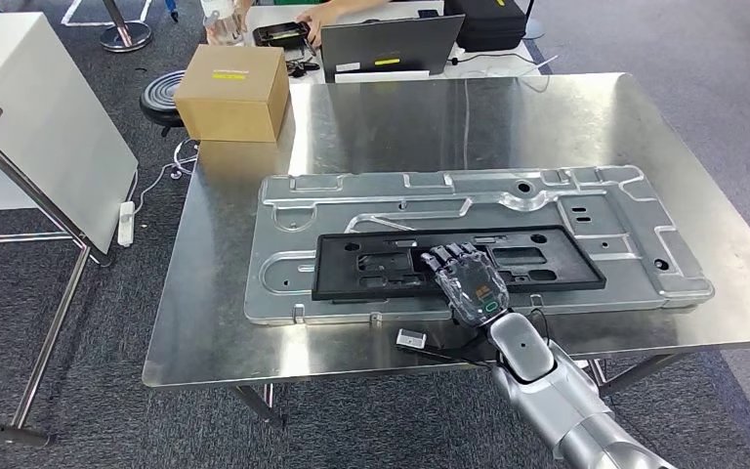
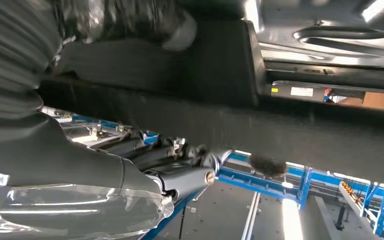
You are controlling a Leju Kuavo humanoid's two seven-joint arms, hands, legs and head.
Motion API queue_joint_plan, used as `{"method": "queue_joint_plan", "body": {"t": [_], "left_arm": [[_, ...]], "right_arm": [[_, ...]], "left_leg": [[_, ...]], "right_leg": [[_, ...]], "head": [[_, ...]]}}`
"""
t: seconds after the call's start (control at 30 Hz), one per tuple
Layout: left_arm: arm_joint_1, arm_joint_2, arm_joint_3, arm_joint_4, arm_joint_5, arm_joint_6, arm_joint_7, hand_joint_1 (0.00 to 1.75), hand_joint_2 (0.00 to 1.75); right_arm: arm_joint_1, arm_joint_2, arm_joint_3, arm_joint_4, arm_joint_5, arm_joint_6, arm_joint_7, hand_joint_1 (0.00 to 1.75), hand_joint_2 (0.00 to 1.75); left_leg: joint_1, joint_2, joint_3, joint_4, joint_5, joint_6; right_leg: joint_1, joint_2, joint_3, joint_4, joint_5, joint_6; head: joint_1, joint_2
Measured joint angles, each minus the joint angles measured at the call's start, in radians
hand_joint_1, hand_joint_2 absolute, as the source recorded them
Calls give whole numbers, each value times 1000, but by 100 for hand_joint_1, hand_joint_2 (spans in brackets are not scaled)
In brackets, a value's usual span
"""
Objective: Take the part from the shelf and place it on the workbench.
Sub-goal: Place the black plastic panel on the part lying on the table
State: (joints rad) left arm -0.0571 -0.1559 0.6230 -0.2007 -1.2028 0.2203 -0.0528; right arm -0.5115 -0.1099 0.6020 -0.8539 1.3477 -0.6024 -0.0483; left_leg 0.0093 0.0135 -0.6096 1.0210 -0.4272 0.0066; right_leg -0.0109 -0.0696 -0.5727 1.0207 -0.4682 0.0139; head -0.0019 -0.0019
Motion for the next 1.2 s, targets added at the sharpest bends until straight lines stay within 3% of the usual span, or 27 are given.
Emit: {"method": "queue_joint_plan", "body": {"t": [0.6,0.73,1.0,1.2], "left_arm": [[1,4,3,0,-2,-8,29,0,175],[1,4,6,0,-4,-11,30,0,0],[0,4,7,0,-6,-30,25,0,0],[1,5,8,0,-5,-30,19,0,0]], "right_arm": [[-4,0,0,-10,-1,-17,4,0,175],[-4,1,0,-11,-2,-20,4,0,175],[-3,12,0,-16,-4,-23,4,0,175],[-3,20,0,-17,-5,-23,4,0,175]], "left_leg": [[0,0,1,0,0,0],[0,0,1,0,0,0],[-2,0,0,2,-1,2],[-8,0,-3,5,-6,11]], "right_leg": [[0,0,1,0,0,0],[0,0,1,0,0,0],[-3,0,1,-1,1,1],[-10,-2,3,-4,2,9]], "head": [[0,0],[0,0],[0,0],[0,0]]}}
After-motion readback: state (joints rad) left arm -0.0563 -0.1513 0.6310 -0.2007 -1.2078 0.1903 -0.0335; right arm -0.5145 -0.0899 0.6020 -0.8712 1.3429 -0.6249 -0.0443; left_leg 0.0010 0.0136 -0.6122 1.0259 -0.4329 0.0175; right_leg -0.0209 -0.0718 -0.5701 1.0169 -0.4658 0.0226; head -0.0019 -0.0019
